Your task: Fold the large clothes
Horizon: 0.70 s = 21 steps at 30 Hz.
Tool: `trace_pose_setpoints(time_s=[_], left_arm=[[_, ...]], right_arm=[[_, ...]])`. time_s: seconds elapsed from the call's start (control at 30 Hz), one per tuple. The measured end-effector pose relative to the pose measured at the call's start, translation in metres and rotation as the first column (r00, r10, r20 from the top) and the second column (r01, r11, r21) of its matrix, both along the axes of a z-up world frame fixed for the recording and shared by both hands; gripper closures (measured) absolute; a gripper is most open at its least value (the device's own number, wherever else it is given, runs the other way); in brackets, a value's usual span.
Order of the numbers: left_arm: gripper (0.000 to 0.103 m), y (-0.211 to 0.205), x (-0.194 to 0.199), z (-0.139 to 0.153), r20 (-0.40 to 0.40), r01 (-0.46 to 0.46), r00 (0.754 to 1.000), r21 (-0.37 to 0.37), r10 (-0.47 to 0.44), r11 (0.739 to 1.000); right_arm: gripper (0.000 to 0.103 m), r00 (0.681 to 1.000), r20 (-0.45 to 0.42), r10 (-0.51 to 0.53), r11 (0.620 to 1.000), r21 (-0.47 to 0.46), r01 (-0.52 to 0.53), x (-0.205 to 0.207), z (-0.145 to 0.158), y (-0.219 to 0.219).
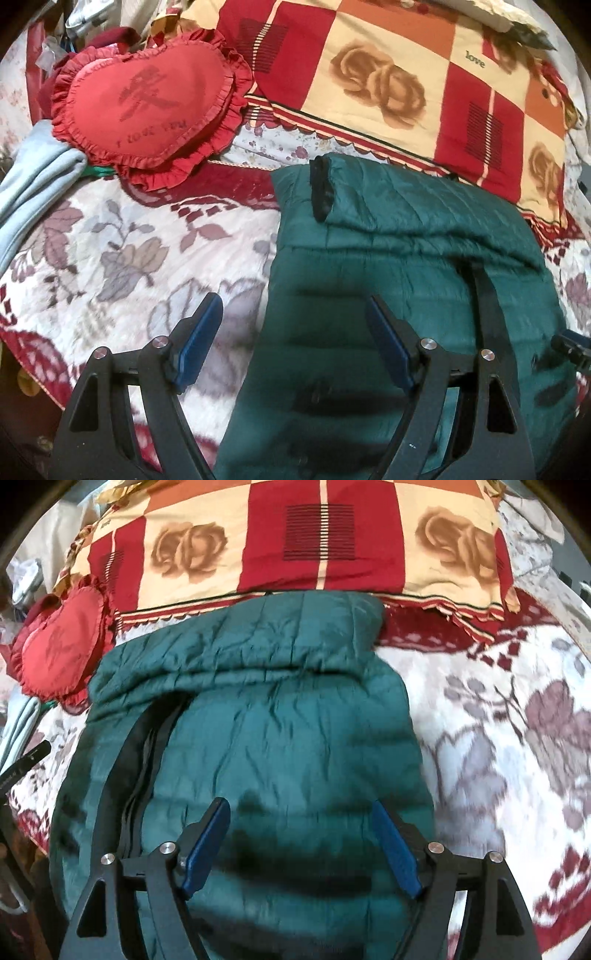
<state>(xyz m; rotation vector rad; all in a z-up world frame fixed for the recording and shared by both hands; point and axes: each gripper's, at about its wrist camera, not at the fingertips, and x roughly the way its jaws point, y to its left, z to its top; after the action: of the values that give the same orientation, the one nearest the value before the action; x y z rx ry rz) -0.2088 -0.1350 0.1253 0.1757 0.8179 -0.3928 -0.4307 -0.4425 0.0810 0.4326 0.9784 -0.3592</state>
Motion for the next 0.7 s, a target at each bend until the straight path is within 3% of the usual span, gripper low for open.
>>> trace_pose_setpoints(time_s=[0.27,0.7], left_arm=[[0.023,0.025,-0.036,-0.011,-0.012,0.01,1.0,0.009,-0.01,1.0],[0.023,0.053,-0.061,-0.026,-0.067,-0.016,0.998,-0.01,0.015,1.0]], right_arm=[[0.025,1.0,-0.013,0.017,1.0,0.003,-0.017,-0.036,-0.003,0.024],[0.022,0.999,-0.022,0.04,0.999,-0.009,-0.041,-0.074,0.0,0.047]])
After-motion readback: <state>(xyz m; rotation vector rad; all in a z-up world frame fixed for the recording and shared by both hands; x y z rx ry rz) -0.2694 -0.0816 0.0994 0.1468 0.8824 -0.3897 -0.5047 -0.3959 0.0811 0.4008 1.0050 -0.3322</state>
